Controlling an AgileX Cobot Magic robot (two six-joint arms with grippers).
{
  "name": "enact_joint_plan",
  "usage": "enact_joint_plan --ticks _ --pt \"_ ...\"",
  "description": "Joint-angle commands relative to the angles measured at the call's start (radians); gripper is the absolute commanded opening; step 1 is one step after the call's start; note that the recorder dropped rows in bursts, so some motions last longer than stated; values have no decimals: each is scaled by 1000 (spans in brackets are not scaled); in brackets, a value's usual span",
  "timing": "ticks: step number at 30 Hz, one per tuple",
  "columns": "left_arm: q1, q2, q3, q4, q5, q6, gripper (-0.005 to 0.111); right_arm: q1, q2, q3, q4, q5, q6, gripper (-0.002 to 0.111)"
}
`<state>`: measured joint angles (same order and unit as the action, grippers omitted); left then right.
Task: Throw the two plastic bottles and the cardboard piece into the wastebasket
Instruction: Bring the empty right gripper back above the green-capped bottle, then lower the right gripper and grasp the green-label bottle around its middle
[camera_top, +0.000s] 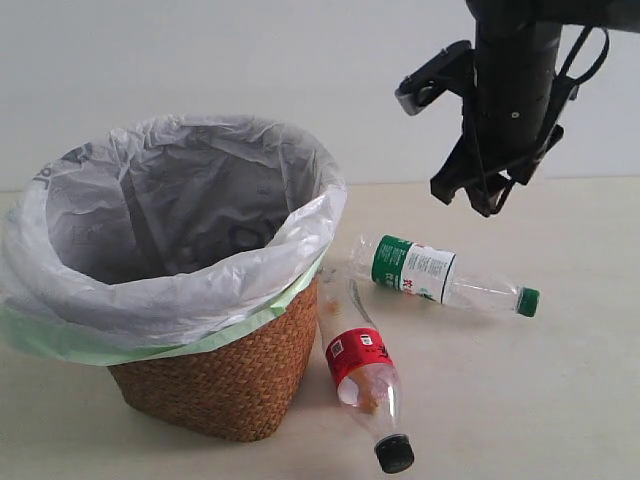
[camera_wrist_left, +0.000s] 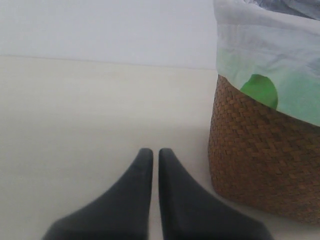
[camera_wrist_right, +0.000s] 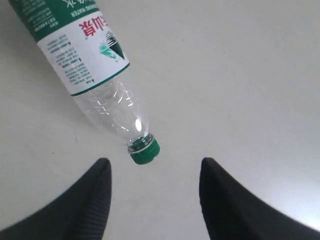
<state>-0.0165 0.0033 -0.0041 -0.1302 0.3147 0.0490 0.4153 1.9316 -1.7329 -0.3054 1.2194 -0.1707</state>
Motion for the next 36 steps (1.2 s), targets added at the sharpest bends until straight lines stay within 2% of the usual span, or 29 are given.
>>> enact_joint_plan --ticks 1,5,25,27,36 --pt "1 -3 4 3 -5 -5 4 -35 59 3 50 -49 -113 55" --pt "1 -3 4 3 -5 -5 4 -35 117 3 50 -96 -162 75" --pt "1 -3 4 3 -5 -5 4 -35 315 3 139 -219 -185 75" --pt "1 -3 4 3 -5 -5 4 -35 315 3 139 -221 -179 72" --pt "1 -3 4 3 -5 -5 4 -35 315 3 153 -223 -179 30"
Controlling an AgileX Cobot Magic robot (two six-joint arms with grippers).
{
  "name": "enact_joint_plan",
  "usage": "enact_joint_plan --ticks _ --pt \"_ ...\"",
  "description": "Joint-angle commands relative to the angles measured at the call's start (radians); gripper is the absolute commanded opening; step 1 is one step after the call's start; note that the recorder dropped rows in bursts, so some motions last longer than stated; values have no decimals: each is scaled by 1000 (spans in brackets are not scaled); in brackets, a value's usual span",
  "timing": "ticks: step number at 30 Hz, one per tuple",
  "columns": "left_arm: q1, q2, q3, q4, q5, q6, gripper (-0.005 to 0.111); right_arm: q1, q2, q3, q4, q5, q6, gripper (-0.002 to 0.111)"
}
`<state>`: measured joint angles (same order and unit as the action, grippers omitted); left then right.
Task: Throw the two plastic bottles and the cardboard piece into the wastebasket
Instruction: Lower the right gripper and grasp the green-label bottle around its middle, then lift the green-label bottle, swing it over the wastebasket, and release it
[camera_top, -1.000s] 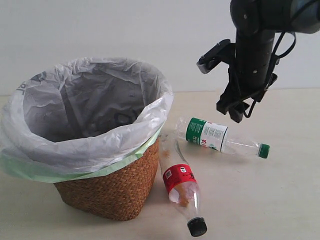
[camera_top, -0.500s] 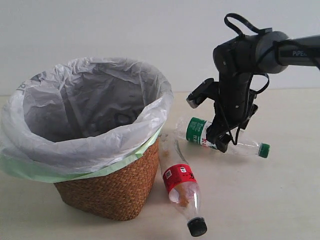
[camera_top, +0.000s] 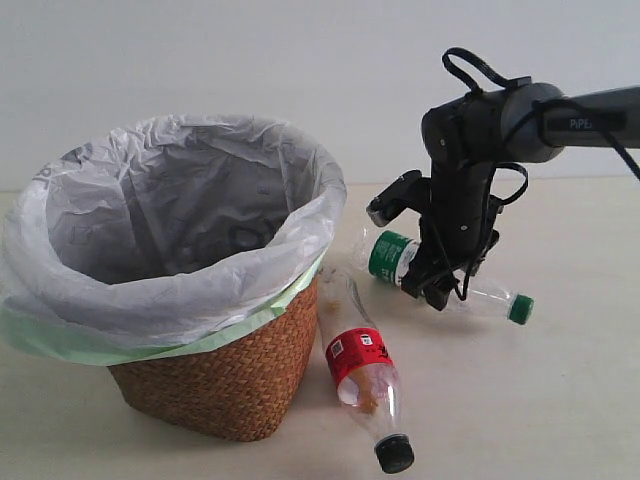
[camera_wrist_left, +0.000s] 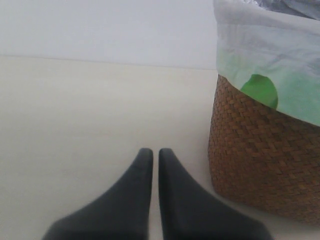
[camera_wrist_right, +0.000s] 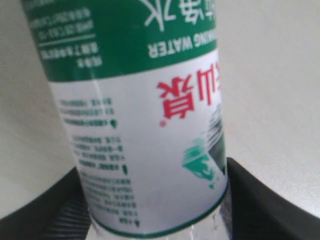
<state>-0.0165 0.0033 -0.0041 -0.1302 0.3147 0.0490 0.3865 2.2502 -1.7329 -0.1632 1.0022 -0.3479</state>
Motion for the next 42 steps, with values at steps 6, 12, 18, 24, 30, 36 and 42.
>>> enact_joint_plan --ticks 6,12,18,24,30,36,42 --pt "1 -3 4 3 -5 -5 4 -6 -15 3 11 15 138 4" --pt "1 -3 4 3 -5 -5 4 -6 -118 114 41 -23 211 4" --pt "1 -3 4 3 -5 -5 4 -6 -309 380 61 -178 408 4" --pt "1 -3 4 3 -5 -5 4 22 -569 629 73 -252 492 4" --pt "1 -3 4 3 -5 -5 4 25 -764 800 76 -250 525 4" --pt "1 -3 4 3 -5 -5 4 -8 -894 853 60 -197 532 4" --pt "1 -3 4 3 -5 -5 4 -91 -963 856 -27 -121 532 4"
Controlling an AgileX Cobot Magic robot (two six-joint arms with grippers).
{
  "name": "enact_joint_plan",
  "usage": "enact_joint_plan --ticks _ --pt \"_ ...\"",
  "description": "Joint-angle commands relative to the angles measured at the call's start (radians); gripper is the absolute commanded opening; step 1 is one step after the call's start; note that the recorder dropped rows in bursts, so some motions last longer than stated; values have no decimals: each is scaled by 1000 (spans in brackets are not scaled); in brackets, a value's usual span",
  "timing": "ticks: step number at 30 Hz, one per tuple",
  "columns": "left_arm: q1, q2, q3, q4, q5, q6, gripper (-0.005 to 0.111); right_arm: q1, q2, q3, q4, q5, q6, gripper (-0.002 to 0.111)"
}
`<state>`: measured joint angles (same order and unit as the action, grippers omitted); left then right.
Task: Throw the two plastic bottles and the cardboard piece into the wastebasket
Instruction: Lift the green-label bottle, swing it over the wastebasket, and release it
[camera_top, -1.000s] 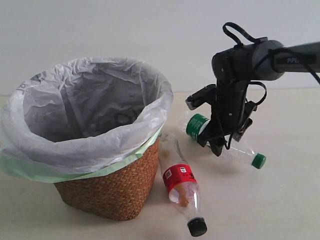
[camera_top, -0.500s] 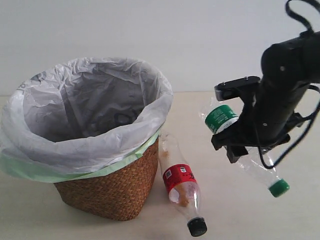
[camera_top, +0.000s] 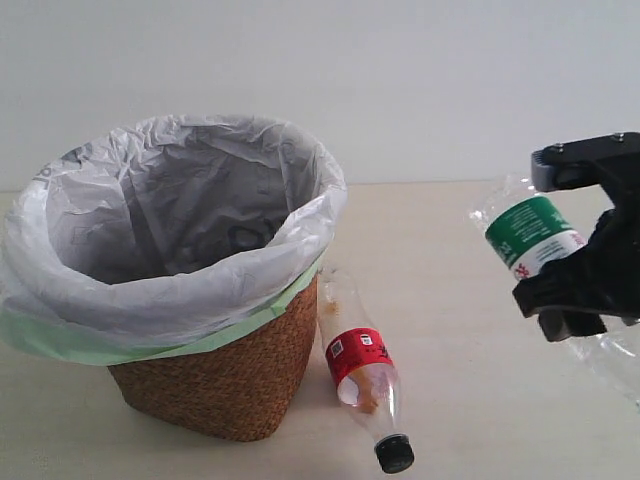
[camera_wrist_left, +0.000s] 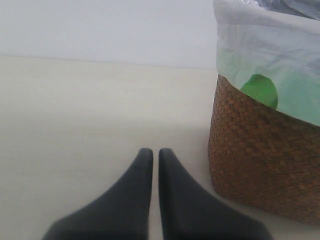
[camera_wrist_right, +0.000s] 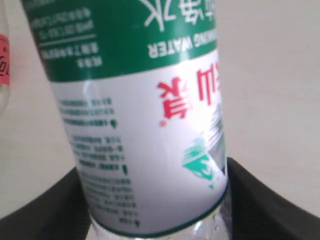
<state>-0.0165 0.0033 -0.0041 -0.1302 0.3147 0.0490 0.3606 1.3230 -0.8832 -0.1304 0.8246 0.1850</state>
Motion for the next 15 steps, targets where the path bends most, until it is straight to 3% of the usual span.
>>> enact_joint_plan --ticks 1,7,10,13,15 --pt "1 -3 4 3 -5 -5 4 -81 -35 9 -62 66 -1 4" --pt "1 -3 4 3 -5 -5 4 -238 -34 90 -67 -7 20 4" --pt "1 -3 4 3 -5 -5 4 -270 -34 98 -63 -31 53 4" --pt "1 -3 4 3 -5 -5 4 -233 -34 44 86 -57 -33 4" --pt "1 -3 4 3 -5 -5 4 -115 -34 -102 297 -55 -159 9"
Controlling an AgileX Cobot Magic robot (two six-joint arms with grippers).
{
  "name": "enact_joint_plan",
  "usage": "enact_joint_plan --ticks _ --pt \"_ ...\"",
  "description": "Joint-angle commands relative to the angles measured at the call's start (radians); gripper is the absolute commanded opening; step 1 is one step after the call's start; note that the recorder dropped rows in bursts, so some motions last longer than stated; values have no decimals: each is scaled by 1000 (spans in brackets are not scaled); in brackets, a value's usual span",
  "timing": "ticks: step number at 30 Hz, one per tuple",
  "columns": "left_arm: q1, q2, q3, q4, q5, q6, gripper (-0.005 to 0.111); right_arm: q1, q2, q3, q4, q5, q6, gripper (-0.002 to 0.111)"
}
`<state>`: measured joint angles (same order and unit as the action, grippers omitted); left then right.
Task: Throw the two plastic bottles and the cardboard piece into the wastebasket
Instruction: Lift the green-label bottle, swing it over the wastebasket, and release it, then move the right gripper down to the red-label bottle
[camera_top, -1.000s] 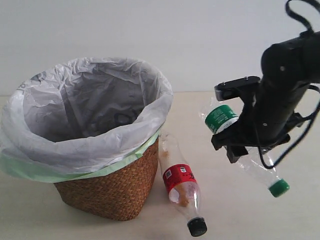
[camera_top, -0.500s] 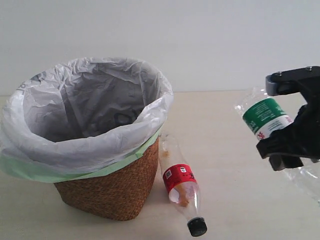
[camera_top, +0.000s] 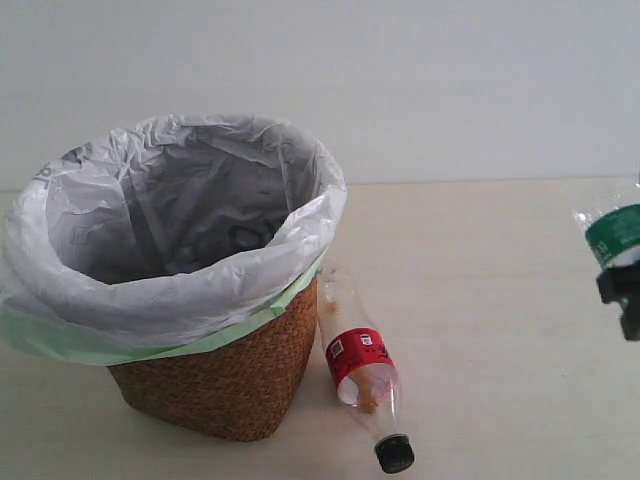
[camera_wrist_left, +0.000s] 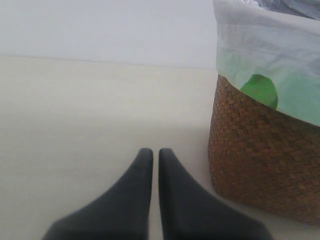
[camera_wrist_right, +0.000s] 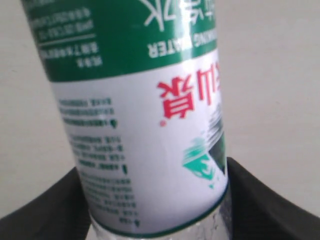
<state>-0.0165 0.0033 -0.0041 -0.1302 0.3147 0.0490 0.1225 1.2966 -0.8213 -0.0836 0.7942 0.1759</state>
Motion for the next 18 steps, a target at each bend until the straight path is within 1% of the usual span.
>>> enact_joint_plan --ticks 1,2,3,4,5,7,9,12,18 --pt "1 -3 4 3 -5 -5 4 207 -7 -290 406 -33 -205 21" --pt "1 -3 4 3 -5 -5 4 268 3 -393 504 -43 -228 37" --pt "1 -3 4 3 -5 -5 4 336 33 -539 600 -43 -229 59" --pt "1 -3 4 3 -5 -5 4 374 62 -640 627 -43 -197 73" --pt "1 -3 4 3 -5 -5 4 412 113 -753 623 -25 -121 77" --pt "1 -3 4 3 -5 -5 4 436 166 -849 599 16 -109 75" --pt "1 -3 4 3 -5 -5 4 436 200 -892 587 48 -116 75" --pt "1 -3 4 3 -5 -5 4 436 241 -899 492 84 -106 76" --pt "1 -3 4 3 -5 -5 4 434 262 -899 233 180 8 76"
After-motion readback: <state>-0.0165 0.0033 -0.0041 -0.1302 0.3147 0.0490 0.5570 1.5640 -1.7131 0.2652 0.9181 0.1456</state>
